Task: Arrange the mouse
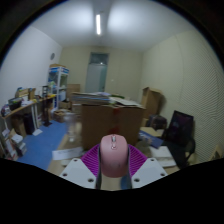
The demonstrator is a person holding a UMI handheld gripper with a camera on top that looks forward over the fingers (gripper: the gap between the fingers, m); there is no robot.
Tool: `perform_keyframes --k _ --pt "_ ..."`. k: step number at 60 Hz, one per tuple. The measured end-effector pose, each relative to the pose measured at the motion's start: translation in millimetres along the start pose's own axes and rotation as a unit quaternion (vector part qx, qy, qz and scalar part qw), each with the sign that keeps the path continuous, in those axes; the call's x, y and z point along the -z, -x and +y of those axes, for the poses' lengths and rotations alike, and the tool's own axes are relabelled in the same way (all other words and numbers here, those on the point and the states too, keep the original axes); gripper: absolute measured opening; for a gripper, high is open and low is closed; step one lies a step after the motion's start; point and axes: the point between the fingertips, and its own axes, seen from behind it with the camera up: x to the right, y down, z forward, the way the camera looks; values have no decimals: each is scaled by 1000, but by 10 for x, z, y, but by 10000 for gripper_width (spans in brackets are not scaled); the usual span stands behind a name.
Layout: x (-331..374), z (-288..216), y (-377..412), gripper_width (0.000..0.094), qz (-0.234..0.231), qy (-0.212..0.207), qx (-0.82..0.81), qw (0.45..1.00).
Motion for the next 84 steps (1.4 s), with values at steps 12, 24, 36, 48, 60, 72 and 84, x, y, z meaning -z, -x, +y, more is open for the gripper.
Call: perform_keyframes --k 12,24,36,48,60,72,84 --pt "-769 1146 -1400 339 16 94 -11 995" --pt "-1169 2211 -1603 346 -60 163 -37 984" --pt "-1277 2714 -1565 367 -82 183 -25 979" --pt "-1290 2734 -1547 456 -87 192 -13 977" --pt "-1081 2699 -1425 852 -118 236 -59 963" --pt "-372 2438 -1530 839 -64 236 -63 968" --pt "584 2161 -1356 838 -24 238 -104 965"
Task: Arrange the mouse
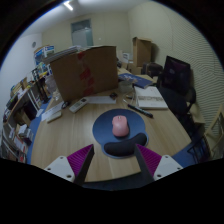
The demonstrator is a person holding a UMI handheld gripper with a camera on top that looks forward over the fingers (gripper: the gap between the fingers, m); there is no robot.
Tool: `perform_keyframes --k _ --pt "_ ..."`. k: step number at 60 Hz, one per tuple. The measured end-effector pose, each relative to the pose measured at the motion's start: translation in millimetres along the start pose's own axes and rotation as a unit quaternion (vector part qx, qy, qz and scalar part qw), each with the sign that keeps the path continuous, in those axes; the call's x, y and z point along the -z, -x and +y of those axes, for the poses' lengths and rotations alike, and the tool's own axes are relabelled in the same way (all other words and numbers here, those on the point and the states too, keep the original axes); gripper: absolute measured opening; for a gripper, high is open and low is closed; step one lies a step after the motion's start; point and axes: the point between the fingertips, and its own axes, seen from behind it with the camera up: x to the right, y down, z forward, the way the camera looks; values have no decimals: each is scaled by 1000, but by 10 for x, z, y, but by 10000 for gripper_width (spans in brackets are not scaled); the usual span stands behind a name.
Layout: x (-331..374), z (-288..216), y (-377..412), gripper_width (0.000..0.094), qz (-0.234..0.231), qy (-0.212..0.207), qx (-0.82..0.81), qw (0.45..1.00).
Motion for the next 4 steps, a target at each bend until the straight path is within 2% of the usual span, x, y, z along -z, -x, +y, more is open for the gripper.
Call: perform_keyframes --k 4 --pt "247 98 65 835 11 2 -14 1000"
